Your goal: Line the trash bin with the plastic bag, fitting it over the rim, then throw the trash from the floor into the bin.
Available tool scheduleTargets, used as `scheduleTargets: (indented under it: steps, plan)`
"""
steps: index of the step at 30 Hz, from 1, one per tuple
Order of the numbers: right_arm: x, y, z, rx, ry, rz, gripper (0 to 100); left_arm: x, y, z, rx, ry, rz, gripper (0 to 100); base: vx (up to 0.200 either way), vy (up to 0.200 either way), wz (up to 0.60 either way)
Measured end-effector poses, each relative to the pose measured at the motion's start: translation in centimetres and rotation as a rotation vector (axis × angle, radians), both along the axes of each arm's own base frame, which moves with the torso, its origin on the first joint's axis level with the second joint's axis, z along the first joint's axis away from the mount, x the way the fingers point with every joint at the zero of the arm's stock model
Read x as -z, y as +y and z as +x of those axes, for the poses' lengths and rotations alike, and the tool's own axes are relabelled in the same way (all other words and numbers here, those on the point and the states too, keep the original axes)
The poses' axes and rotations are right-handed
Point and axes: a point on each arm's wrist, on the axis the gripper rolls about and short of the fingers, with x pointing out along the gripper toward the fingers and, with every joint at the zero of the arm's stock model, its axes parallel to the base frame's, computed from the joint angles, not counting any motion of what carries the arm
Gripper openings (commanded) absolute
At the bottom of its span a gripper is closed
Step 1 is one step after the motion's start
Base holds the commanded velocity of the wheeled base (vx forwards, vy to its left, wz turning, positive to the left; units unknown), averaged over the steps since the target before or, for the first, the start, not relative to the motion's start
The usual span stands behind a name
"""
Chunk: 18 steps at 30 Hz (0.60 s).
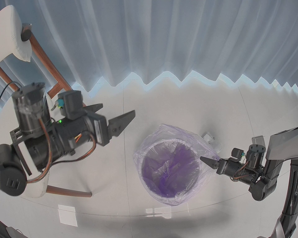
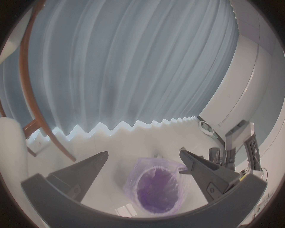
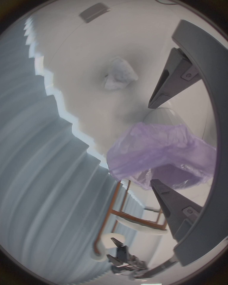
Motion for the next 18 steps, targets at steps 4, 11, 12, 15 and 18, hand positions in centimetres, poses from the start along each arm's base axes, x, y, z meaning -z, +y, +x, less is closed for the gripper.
scheduleTargets:
  steps: [4,11,12,15,18]
  plan:
    - [0.2,-0.1,0.0,-0.081,-0.086,-0.101,100,1.5,2.0,-1.9,-0.039,0.003,0.031,100,0.0,0.0,0.0]
    - [0.2,-1.2,-1.1,-0.067,-0.022,-0.064,100,1.7,4.8,-3.7,-0.118,-0.016,0.032,100,0.0,0.0,0.0]
    - [0.0,-1.3,-1.4,-0.064,-0.008,-0.054,100,1.7,5.2,-3.9,-0.129,-0.019,0.031,100,0.0,0.0,0.0]
    - [-0.6,-1.6,-2.9,-0.049,0.04,-0.016,100,1.3,5.7,-4.1,-0.148,-0.035,0.022,100,0.0,0.0,0.0]
    - [-1.4,-1.9,-3.9,-0.022,0.087,0.047,100,0.2,5.7,-3.7,-0.16,-0.069,-0.001,100,0.0,0.0,0.0]
